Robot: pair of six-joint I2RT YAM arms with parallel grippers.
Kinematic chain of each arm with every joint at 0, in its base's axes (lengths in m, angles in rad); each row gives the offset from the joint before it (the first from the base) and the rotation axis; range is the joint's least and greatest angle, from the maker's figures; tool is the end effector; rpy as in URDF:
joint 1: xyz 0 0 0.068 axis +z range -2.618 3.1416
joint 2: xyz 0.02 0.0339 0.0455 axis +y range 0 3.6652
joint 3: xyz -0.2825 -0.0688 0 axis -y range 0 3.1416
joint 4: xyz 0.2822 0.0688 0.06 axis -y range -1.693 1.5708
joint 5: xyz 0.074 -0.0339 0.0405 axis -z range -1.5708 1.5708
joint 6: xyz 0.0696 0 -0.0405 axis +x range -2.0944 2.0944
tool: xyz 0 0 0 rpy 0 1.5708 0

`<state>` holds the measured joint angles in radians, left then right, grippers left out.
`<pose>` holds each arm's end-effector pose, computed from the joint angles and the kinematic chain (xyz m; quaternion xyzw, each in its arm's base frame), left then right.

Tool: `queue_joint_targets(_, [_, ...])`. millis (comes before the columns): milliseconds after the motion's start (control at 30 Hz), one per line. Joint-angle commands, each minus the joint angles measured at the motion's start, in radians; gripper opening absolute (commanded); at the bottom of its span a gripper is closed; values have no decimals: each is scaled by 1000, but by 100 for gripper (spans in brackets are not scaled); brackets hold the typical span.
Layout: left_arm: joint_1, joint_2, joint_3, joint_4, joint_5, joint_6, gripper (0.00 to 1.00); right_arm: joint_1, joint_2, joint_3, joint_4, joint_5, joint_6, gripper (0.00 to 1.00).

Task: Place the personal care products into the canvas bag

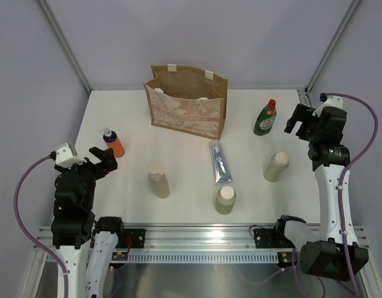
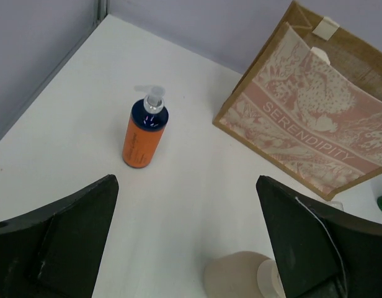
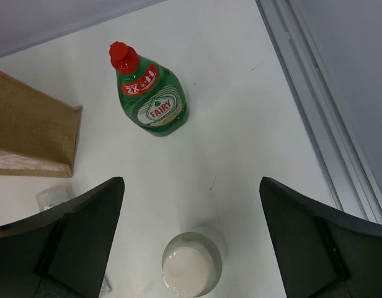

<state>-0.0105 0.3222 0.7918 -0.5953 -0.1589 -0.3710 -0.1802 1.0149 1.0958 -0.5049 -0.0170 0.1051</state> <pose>0.1182 0.0098 0.3663 -0.1857 0.7262 -0.0665 0.6585 0.2739 -0.0487 0.3770 0.1149 0.8322 -0.0132 0.5424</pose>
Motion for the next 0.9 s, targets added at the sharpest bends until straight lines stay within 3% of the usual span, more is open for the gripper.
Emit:
queue_joint_targets(0, [-2,5,24,-86,-24,-65,99,2,4,41,22,-56,-19,99])
queue_joint_targets(133, [-3,12,40,-188,-73,-182,99,2,4,85,-42,-367,-252,100])
queue_joint_targets(167, [-2,17,43,-240,-111,-206,99,5,11,96,-134,-602,-444,100])
queue_joint_targets(267, [-3,47,58,-338,-175,-282,99,15,42,134,-391,-934,-815,99])
queue_joint_targets(367, [-2,87,43,-347,-191,-292,99,15,51,79,-412,-1065,-873,100])
queue_joint_targets(600, [-2,227,-28,-174,-150,-183,99,33,88,-13,-310,-1083,-852,100])
queue_joint_targets(867, [0,507,-187,423,-74,115,99,35,140,-22,-265,-1098,-854,100])
